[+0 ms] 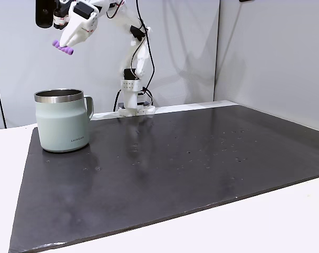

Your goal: Grasp a pengrip and put it in the cup.

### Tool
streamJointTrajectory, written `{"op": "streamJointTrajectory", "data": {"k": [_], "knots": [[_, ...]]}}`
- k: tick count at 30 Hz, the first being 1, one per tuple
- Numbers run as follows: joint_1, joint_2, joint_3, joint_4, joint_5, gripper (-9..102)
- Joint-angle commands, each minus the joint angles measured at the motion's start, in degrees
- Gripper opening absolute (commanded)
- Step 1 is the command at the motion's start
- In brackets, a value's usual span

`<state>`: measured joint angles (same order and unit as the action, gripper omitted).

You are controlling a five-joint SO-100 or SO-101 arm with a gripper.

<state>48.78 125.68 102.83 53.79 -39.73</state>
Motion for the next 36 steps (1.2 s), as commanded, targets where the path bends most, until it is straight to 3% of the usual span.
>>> {"op": "streamJointTrajectory", "data": {"k": [1, 7, 13, 21, 24, 30, 36], "knots": [[0.7, 2.11, 2.99, -7.91, -0.26, 0], [0.44, 2.11, 11.78, -20.65, 0.88, 0], [-1.49, 2.2, 17.14, -27.07, 1.23, 0], [-2.72, 1.85, 18.37, -28.04, 1.76, 2], [-2.2, 1.93, 18.37, -28.04, 2.9, 11], [-1.93, 1.76, 17.75, -26.28, 2.81, 37], [-1.93, 1.76, 16.88, -24.43, 2.81, 40]]}}
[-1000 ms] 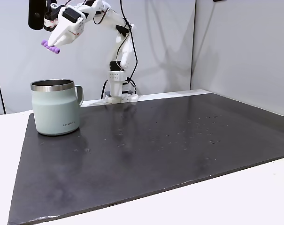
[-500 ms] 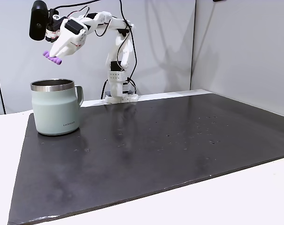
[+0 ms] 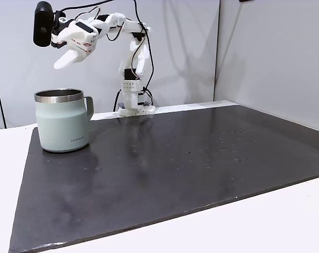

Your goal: Grasp a pengrip and put it in the cup.

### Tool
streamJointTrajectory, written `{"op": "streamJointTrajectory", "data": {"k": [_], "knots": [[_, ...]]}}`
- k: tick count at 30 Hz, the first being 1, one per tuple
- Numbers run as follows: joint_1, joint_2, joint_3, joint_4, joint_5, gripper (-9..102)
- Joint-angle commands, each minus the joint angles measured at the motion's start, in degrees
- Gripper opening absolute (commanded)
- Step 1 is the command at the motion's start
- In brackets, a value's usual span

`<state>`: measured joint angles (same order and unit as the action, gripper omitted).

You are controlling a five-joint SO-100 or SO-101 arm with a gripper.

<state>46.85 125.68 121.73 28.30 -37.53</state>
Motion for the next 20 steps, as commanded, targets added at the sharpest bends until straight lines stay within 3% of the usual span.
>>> {"op": "streamJointTrajectory", "data": {"k": [1, 20], "knots": [[0.0, 1.76, -2.11, 1.32, 0.62, 40], [0.0, 1.76, -4.13, 3.96, 0.79, 40]]}}
